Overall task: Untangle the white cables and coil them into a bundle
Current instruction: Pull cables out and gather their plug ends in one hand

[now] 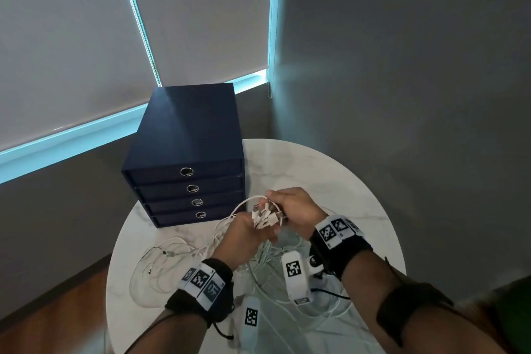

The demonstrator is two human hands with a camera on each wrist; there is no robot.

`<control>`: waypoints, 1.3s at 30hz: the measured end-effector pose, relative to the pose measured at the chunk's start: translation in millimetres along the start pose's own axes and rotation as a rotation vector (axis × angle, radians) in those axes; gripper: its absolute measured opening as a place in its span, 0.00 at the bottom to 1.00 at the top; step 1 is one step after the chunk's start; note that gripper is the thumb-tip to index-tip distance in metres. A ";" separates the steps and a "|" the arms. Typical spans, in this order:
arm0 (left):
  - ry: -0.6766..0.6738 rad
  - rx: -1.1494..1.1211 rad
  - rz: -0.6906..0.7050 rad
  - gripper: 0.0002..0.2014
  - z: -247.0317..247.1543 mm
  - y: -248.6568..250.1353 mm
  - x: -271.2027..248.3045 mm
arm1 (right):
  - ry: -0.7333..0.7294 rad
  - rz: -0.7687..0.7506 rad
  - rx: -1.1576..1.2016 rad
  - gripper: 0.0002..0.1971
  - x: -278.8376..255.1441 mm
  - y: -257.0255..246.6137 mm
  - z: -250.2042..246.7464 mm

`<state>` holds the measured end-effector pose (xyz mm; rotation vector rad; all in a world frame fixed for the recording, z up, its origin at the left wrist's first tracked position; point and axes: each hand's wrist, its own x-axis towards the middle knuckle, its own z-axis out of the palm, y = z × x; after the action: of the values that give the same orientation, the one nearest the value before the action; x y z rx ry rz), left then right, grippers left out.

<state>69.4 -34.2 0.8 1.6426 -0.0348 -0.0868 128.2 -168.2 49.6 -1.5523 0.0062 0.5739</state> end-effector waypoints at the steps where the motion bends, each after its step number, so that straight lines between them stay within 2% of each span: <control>1: -0.009 -0.030 -0.020 0.09 0.2 -1.1 -2.4 | 0.002 0.031 0.089 0.17 1.7 -2.2 0.4; 4: -0.041 0.012 -0.001 0.06 -4.1 -12.6 -11.9 | 0.050 0.088 0.383 0.13 9.2 -16.9 -5.4; 7: -0.026 0.067 -0.097 0.04 -10.5 -24.6 -24.3 | 0.117 -0.003 0.506 0.10 10.9 -40.3 -16.9; 9: 0.026 0.019 -0.168 0.04 -13.5 -27.0 -28.1 | 0.155 -0.074 0.520 0.09 10.4 -51.0 -25.1; 14: 0.121 0.014 -0.225 0.05 -22.1 -20.4 -29.4 | 0.258 -0.183 0.465 0.04 6.2 -61.6 -50.2; 17: 0.182 0.022 -0.242 0.08 -25.3 -14.9 -25.3 | 0.337 -0.240 0.369 0.09 2.3 -58.6 -64.9; 20: 0.185 0.037 -0.243 0.13 -25.4 -13.9 -21.5 | 0.247 -0.249 0.329 0.12 -7.0 -59.5 -73.1; 22: 0.192 0.000 -0.250 0.13 -26.3 -15.1 -20.3 | 0.202 -0.291 0.281 0.13 -13.3 -61.8 -76.2; 23: 0.200 -0.038 -0.258 0.12 -26.1 -14.7 -19.5 | 0.237 -0.357 0.295 0.13 -14.7 -62.9 -78.4; 26: 0.225 -0.124 -0.240 0.13 -23.7 -7.1 -16.2 | 0.495 -0.503 0.402 0.19 -13.0 -61.8 -88.7; 31: 0.431 -0.377 -0.128 0.13 -31.9 15.3 -5.8 | 0.843 -0.469 0.331 0.22 1.3 -31.8 -146.1; 33: 0.476 -0.477 -0.081 0.14 -38.6 22.1 -3.8 | 0.992 -0.464 0.242 0.17 -3.4 -14.3 -178.9; 35: 0.499 -0.574 -0.053 0.16 -44.1 26.8 -3.3 | 1.155 -0.415 0.186 0.13 -6.8 8.5 -221.1; 37: 0.525 -0.648 -0.042 0.16 -45.6 30.2 -3.1 | 1.294 -0.299 0.124 0.08 -21.0 22.1 -244.6; 38: 0.533 -0.674 -0.037 0.17 -44.4 32.5 -3.2 | 1.328 -0.169 0.042 0.08 -31.5 27.0 -248.0; 39: 0.536 -0.693 -0.033 0.17 -42.4 34.5 -2.8 | 1.301 -0.017 -0.088 0.11 -37.0 33.5 -248.8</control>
<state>70.9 5.6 38.3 0.9316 0.3922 0.2913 171.1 -416.5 20.0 -1.7605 0.9528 -0.5307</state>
